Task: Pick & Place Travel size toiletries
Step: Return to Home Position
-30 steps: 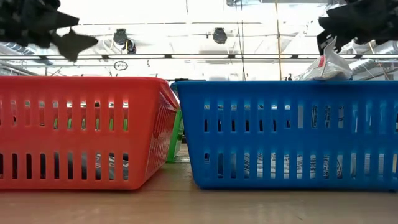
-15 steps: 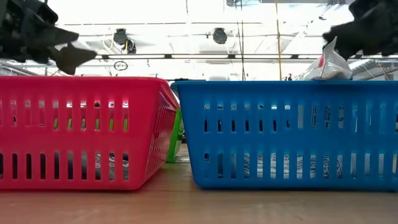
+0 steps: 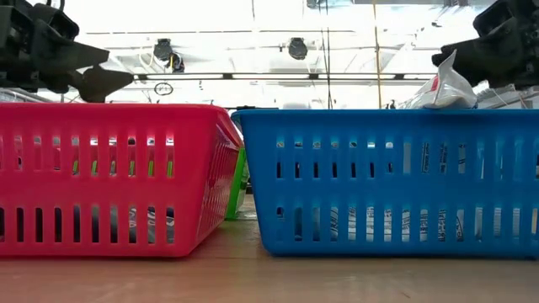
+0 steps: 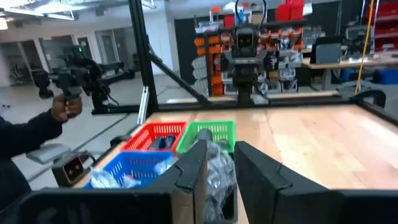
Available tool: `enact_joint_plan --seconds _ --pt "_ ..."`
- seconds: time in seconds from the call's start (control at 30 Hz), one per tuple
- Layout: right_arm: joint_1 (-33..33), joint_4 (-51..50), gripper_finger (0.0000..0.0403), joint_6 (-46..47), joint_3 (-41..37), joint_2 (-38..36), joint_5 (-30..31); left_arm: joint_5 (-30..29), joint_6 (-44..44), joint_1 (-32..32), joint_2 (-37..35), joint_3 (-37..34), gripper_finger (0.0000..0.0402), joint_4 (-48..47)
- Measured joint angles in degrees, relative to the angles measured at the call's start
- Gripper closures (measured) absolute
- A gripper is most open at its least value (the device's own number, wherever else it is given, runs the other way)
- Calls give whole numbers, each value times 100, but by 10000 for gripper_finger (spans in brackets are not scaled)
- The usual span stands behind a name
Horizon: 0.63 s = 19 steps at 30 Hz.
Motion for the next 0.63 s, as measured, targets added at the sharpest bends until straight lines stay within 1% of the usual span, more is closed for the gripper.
enact_joint_plan --seconds 0.13,0.3,0.33,0.47,0.63 --pt "0 -271 332 -5 -4 -45 6 67 -47 0 0 0 91 -9" --pt "0 -327 332 -116 -11 -202 12 259 -46 0 0 2 92 -52" --pt "0 -368 332 -143 -12 -218 63 261 -48 -2 0 2 91 -54" --pt "2 -711 332 -160 -15 -275 602 266 -143 -2 0 2 91 -57" --pt "2 -726 332 -160 -20 -286 693 266 -183 2 0 2 92 -61"
